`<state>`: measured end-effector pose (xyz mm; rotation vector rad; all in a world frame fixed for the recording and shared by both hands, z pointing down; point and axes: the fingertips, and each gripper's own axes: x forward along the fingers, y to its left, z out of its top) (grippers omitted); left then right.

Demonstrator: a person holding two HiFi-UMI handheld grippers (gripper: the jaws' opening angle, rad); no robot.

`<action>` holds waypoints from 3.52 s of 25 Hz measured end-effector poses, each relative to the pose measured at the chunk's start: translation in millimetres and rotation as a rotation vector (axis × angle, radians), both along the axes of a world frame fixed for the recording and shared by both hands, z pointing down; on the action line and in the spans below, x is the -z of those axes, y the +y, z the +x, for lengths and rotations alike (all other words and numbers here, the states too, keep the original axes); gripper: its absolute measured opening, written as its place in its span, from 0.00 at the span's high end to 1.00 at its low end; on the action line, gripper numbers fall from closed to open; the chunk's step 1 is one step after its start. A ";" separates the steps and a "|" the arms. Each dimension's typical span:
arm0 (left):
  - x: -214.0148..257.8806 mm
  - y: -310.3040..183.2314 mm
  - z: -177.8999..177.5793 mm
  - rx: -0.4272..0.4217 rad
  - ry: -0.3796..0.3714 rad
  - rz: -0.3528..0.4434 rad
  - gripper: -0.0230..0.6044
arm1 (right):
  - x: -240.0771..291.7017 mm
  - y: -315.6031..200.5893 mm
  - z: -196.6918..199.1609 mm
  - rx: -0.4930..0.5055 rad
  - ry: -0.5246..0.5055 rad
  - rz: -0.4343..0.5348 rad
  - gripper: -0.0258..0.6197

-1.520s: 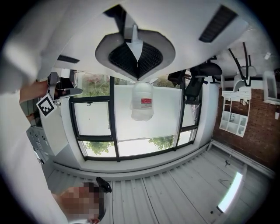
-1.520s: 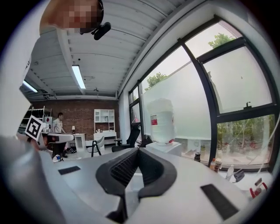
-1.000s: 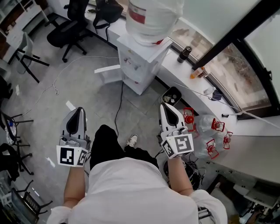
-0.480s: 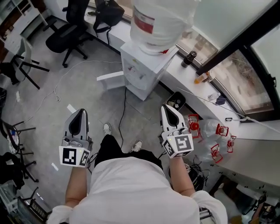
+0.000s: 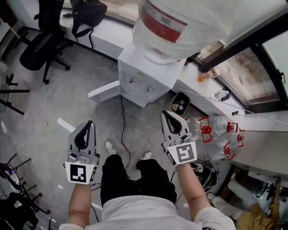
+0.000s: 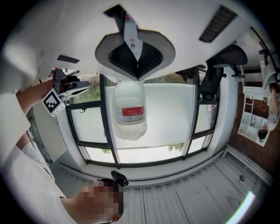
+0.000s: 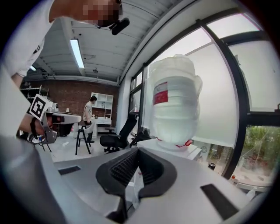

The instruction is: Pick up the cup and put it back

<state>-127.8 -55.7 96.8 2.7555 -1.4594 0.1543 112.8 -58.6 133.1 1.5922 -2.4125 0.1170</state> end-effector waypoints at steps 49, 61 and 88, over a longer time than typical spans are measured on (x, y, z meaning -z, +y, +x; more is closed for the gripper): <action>-621.5 -133.6 65.3 -0.323 0.098 0.023 0.93 | -662.6 -153.6 0.1 -0.029 -0.025 -0.071 0.93; -654.6 -133.9 98.9 -0.362 0.070 -0.013 0.93 | -724.0 -182.5 6.6 -0.050 0.033 -0.144 0.55; -681.6 -136.3 84.7 -0.322 0.111 -0.073 0.93 | -793.0 -234.7 38.3 -0.503 -0.078 -0.299 0.35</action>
